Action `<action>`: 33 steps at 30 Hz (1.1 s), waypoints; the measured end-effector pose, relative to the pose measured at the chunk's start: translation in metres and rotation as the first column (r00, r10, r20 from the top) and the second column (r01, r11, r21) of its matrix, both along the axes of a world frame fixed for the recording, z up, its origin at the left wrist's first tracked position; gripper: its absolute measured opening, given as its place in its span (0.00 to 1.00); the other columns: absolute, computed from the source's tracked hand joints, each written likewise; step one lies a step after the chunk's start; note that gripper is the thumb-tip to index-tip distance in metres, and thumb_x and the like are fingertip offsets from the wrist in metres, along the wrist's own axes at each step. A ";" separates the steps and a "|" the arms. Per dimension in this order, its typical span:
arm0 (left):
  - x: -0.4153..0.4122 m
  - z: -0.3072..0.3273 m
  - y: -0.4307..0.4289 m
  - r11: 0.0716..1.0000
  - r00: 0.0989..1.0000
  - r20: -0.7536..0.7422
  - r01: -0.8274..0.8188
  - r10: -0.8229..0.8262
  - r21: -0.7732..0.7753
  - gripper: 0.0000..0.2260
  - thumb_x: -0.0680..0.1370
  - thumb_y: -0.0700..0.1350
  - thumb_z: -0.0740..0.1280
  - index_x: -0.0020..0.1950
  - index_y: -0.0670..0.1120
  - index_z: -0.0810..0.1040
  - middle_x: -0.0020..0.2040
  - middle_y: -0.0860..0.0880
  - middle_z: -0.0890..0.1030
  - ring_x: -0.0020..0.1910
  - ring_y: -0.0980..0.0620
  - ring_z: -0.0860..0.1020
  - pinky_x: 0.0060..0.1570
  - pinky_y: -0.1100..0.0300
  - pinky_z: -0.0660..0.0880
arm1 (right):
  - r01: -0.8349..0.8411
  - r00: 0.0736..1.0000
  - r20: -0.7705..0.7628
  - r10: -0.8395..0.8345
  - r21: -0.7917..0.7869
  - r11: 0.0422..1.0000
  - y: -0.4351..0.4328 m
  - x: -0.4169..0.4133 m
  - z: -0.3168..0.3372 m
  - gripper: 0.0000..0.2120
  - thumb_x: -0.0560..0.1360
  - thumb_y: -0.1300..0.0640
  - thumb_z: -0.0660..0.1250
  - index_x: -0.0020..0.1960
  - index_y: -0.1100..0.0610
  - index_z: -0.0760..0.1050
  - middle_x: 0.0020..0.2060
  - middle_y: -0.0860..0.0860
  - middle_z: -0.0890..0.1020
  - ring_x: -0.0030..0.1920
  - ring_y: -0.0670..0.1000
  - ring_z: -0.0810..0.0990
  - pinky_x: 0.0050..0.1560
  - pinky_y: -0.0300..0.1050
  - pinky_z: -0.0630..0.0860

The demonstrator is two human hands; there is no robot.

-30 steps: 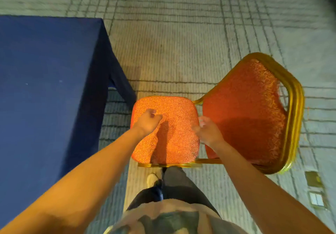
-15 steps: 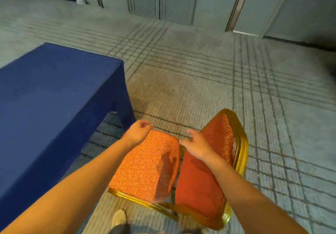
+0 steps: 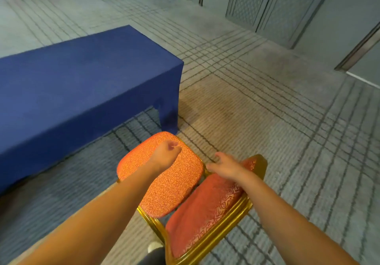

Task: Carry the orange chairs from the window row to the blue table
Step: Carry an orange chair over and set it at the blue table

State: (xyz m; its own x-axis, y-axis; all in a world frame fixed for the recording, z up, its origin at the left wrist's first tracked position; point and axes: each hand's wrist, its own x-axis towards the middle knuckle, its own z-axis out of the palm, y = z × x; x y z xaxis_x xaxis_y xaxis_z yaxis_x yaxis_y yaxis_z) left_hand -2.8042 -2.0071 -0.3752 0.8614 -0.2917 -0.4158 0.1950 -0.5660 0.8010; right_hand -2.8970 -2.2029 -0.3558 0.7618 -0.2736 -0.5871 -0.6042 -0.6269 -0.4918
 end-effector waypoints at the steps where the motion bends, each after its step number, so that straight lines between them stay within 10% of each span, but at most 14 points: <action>1: -0.001 -0.005 -0.004 1.000 1.000 -0.012 -0.012 0.013 0.009 0.14 0.79 0.49 0.64 0.62 0.45 0.74 0.55 0.46 0.79 0.43 0.51 0.77 0.40 0.60 0.73 | -0.020 1.000 -0.006 0.020 -0.006 1.000 -0.004 0.002 -0.003 0.36 0.76 0.48 0.70 0.77 0.61 0.61 0.70 0.59 0.73 0.70 0.58 0.72 0.70 0.52 0.68; 5: -0.009 -0.021 -0.018 0.998 0.995 -0.086 -0.040 0.044 0.051 0.18 0.79 0.50 0.64 0.66 0.44 0.73 0.59 0.45 0.78 0.49 0.49 0.77 0.50 0.58 0.74 | -0.126 0.989 -0.079 0.122 -0.043 0.991 -0.017 0.013 -0.011 0.32 0.76 0.47 0.69 0.75 0.60 0.64 0.70 0.58 0.73 0.69 0.58 0.72 0.68 0.50 0.70; 13: -0.039 -0.040 -0.025 0.960 0.955 -0.135 -0.246 0.264 0.135 0.18 0.79 0.49 0.64 0.61 0.37 0.75 0.47 0.44 0.80 0.34 0.53 0.74 0.34 0.61 0.68 | -0.379 0.902 -0.224 0.370 0.003 0.926 -0.044 0.033 -0.037 0.35 0.68 0.38 0.65 0.71 0.53 0.71 0.69 0.55 0.75 0.67 0.56 0.74 0.66 0.50 0.71; 22: -0.103 -0.067 -0.037 0.754 0.719 -0.231 -0.615 0.656 0.230 0.17 0.78 0.45 0.66 0.62 0.37 0.75 0.58 0.37 0.78 0.53 0.41 0.78 0.51 0.55 0.73 | -0.685 0.682 -0.348 0.643 0.002 0.728 -0.072 0.059 -0.077 0.37 0.74 0.39 0.65 0.78 0.56 0.62 0.74 0.57 0.69 0.70 0.59 0.71 0.68 0.51 0.71; 33: -0.134 -0.094 -0.017 0.789 0.640 -0.467 -0.434 0.610 0.435 0.15 0.79 0.45 0.64 0.63 0.39 0.74 0.59 0.40 0.78 0.53 0.45 0.75 0.48 0.61 0.66 | -0.791 0.458 -0.562 0.689 0.094 0.604 -0.072 0.083 -0.118 0.36 0.78 0.42 0.65 0.79 0.57 0.58 0.77 0.56 0.64 0.73 0.57 0.68 0.67 0.46 0.68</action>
State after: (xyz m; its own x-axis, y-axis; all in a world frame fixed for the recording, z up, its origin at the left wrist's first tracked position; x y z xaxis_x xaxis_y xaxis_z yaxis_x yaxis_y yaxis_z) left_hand -2.9387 -2.0236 -0.4694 0.4145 0.3269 -0.8493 0.8782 -0.3883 0.2791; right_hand -2.8137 -2.2749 -0.4741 0.3282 0.1236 -0.9365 0.0204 -0.9921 -0.1238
